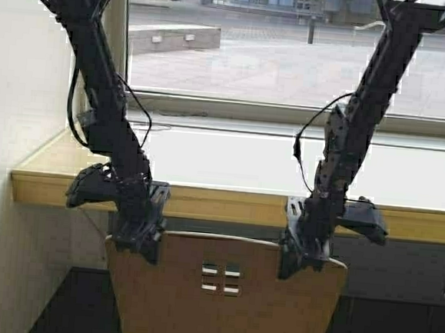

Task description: Push the chairs under the table

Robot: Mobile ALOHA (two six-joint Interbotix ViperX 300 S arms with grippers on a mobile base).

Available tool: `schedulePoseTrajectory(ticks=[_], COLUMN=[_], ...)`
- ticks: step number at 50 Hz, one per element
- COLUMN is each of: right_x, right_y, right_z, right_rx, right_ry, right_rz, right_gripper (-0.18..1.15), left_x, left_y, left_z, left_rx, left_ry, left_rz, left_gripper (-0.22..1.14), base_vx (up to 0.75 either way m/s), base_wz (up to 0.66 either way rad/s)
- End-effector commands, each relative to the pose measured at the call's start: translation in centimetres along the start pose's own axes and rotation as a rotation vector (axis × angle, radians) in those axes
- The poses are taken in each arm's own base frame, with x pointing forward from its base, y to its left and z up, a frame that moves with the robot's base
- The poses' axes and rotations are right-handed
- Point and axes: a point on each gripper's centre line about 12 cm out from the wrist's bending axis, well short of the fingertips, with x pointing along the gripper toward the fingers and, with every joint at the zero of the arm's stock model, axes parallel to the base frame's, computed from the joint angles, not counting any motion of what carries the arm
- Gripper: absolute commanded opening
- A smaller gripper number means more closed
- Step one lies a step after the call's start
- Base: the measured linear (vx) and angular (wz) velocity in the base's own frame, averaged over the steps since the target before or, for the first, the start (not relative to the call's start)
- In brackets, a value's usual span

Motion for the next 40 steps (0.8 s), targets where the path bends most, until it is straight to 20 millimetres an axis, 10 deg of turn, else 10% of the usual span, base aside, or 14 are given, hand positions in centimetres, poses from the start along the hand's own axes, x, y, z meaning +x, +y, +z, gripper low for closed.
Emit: schedulePoseTrajectory(ticks=[1,40], right_x=[0.2,0.2], right_y=[1.2,0.6], right_z=[-0.2,0.0], right_rx=[-0.085,-0.131], right_ry=[0.007,0.022], right_rz=[0.026,0.008], right_gripper=[0.04,0.04], left_x=[-0.2,-0.4], left_y=[-1.0,-1.1], left_z=[0.2,0.2], left_rx=[0.02,0.018], left_ry=[-0.007,-0.01], left_rz=[-0.03,-0.033], left_gripper=[0.03,0.03], base_vx=[0.26,0.24], base_wz=[0.04,-0.01])
